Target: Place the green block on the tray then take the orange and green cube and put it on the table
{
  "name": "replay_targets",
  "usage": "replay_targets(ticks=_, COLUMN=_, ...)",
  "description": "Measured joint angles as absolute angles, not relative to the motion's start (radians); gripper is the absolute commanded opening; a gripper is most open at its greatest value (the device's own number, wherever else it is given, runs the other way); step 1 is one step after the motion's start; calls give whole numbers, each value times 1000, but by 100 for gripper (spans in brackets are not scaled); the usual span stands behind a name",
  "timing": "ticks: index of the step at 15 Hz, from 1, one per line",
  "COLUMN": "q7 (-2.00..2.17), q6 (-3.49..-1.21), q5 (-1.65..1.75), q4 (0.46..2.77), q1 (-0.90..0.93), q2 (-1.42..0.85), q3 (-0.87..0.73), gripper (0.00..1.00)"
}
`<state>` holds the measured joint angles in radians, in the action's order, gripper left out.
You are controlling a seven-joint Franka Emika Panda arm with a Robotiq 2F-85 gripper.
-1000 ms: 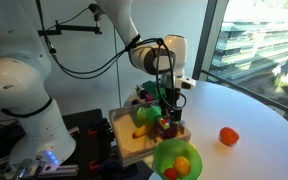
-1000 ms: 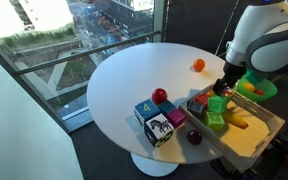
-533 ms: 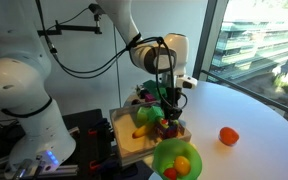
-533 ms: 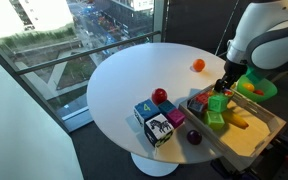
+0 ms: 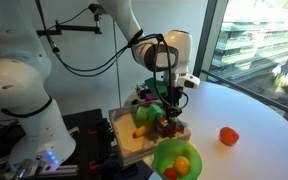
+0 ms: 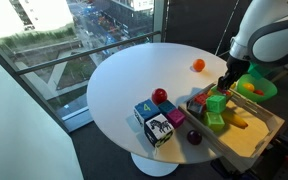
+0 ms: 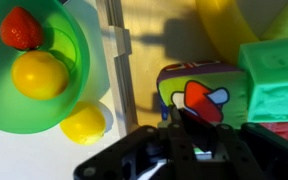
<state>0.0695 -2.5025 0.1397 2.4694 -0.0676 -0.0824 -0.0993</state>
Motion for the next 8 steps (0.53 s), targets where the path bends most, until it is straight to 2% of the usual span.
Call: replay_targets(ticks=8, q7=64, q6=-2434, q5=110, q4=2438, q1=-67, q2=-32, q3=-86, gripper=3)
